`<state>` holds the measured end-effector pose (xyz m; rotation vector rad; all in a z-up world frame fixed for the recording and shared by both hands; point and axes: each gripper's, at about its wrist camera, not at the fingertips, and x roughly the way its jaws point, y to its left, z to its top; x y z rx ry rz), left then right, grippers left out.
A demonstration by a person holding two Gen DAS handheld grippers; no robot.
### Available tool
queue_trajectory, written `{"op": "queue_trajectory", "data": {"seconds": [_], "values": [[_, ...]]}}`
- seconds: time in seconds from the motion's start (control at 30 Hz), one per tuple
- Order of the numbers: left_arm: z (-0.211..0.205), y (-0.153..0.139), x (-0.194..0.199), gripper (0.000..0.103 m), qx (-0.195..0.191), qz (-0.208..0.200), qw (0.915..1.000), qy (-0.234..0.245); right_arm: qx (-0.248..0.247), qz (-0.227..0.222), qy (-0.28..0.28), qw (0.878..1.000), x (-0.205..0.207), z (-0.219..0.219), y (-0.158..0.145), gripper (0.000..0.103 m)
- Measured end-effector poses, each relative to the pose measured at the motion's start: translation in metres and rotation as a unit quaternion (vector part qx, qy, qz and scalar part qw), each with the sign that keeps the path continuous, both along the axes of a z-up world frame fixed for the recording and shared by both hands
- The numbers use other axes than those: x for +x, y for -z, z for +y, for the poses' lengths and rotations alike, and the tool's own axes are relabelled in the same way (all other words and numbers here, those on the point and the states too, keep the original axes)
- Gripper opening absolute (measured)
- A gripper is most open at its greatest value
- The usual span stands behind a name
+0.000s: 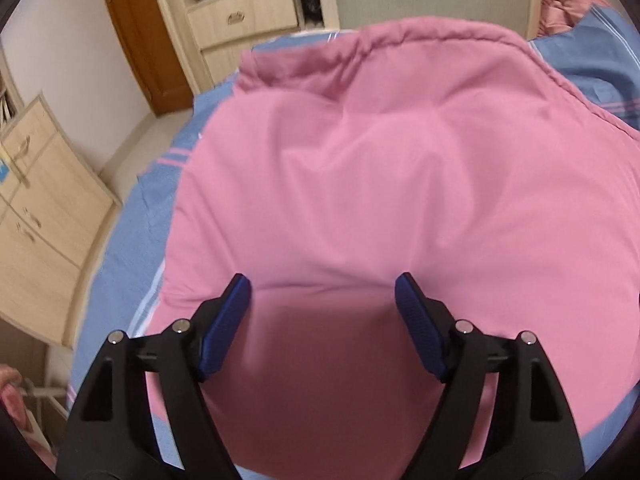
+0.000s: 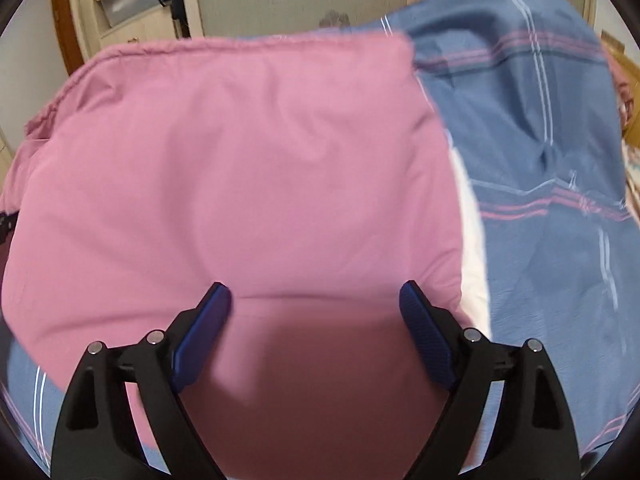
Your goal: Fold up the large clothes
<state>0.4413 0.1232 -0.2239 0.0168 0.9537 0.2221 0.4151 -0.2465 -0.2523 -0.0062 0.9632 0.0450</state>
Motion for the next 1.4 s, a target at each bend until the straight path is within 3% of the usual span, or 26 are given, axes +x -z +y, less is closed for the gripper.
{"op": "queue_trajectory", "data": {"seconds": [0.13, 0.3, 0.37, 0.43, 0.5, 0.53, 0.57, 0.7, 0.83, 1.0, 1.4], "values": [[0.010, 0.007, 0.006, 0.079, -0.036, 0.011, 0.9993, -0.005, -0.006, 0.003, 0.003, 1.000, 0.011, 0.007, 0.012, 0.095], [0.005, 0.009, 0.003, 0.079, -0.018, 0.005, 0.9998, -0.007, -0.013, -0.005, 0.001, 1.000, 0.006, 0.012, 0.015, 0.096], [0.001, -0.005, -0.008, 0.070, -0.010, -0.012, 0.9998, -0.008, -0.022, -0.007, 0.011, 1.000, -0.001, 0.013, 0.004, 0.095], [-0.009, -0.028, -0.036, 0.065, -0.019, -0.042, 0.9989, 0.006, -0.032, -0.035, 0.027, 0.998, -0.031, 0.016, -0.022, 0.095], [-0.024, -0.052, -0.073, 0.075, -0.012, -0.090, 0.9957, 0.019, -0.031, -0.079, 0.031, 0.996, -0.075, 0.023, -0.049, 0.095], [-0.034, -0.066, -0.096, 0.088, 0.000, -0.120, 0.9926, 0.018, -0.030, -0.096, 0.035, 0.994, -0.095, 0.025, -0.059, 0.095], [-0.043, -0.076, -0.118, 0.091, 0.006, -0.144, 0.9894, 0.019, -0.025, -0.112, 0.044, 0.992, -0.117, 0.027, -0.071, 0.097], [-0.069, -0.114, -0.190, 0.091, -0.003, -0.198, 0.9794, 0.040, 0.017, -0.152, 0.059, 0.987, -0.194, 0.038, -0.106, 0.099], [-0.090, -0.153, -0.253, 0.098, 0.004, -0.247, 0.9676, 0.052, 0.012, -0.182, 0.072, 0.981, -0.248, 0.043, -0.132, 0.099], [-0.117, -0.194, -0.327, 0.101, 0.022, -0.293, 0.9534, 0.067, 0.004, -0.211, 0.066, 0.975, -0.303, 0.054, -0.169, 0.102], [-0.120, -0.241, -0.442, 0.101, -0.001, -0.348, 0.9364, 0.048, -0.003, -0.277, 0.060, 0.959, -0.395, 0.058, -0.236, 0.102]]}}
